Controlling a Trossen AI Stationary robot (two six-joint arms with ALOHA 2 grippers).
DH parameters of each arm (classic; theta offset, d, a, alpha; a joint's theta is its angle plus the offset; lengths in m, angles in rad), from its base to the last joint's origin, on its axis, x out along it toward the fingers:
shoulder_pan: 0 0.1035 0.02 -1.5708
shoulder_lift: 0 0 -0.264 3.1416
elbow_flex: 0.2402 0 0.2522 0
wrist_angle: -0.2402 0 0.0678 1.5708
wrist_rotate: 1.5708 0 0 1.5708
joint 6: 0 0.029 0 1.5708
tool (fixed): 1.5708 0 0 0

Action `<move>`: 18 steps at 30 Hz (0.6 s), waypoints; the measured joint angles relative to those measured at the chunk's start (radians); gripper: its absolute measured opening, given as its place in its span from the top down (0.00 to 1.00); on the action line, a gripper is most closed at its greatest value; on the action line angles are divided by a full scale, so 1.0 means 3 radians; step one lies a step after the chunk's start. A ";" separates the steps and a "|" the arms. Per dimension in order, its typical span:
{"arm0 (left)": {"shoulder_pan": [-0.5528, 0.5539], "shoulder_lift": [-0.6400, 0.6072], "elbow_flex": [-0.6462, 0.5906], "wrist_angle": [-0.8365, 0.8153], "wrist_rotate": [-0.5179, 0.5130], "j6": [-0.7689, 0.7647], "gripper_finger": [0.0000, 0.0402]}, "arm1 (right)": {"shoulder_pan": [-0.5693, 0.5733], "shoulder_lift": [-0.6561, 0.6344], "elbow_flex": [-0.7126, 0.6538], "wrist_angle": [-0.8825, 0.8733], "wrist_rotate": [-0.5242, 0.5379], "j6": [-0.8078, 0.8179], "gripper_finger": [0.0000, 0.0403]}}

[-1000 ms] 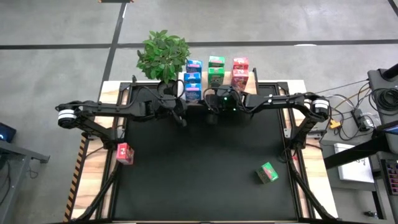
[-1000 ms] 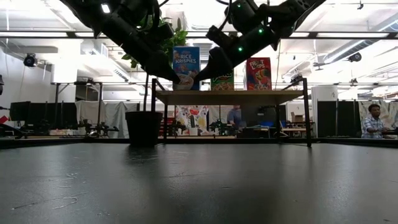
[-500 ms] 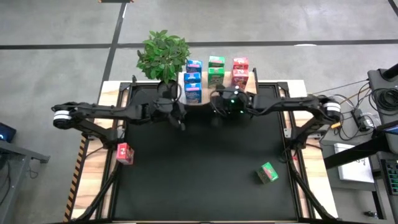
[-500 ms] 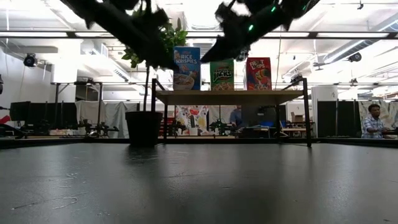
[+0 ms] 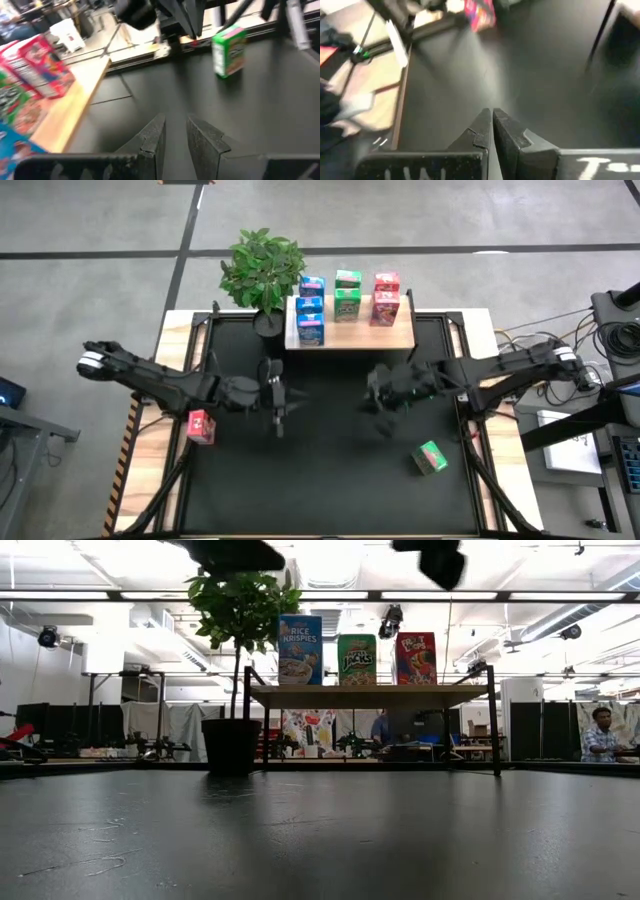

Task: Stack cereal on shelf
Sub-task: Put the green cereal box on the shelf, aligned with the other green cereal box

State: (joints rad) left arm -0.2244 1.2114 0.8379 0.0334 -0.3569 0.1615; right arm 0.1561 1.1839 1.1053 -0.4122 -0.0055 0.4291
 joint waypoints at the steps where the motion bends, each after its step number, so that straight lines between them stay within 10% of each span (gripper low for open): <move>1: -0.0054 0.0002 0.0000 0.0007 -0.0001 -0.0010 0.85 | 0.0084 0.0000 0.0000 -0.0123 -0.0001 0.0173 0.98; 18: -0.0181 0.0004 0.0070 0.0147 -0.0013 0.0196 0.85 | 0.1156 0.0090 0.0346 -0.3004 -0.0064 0.3388 0.98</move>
State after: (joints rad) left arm -0.2787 1.2125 0.8589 0.0776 -0.3607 0.2203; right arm 0.5028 1.2108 1.2091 -1.3133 -0.0246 1.4454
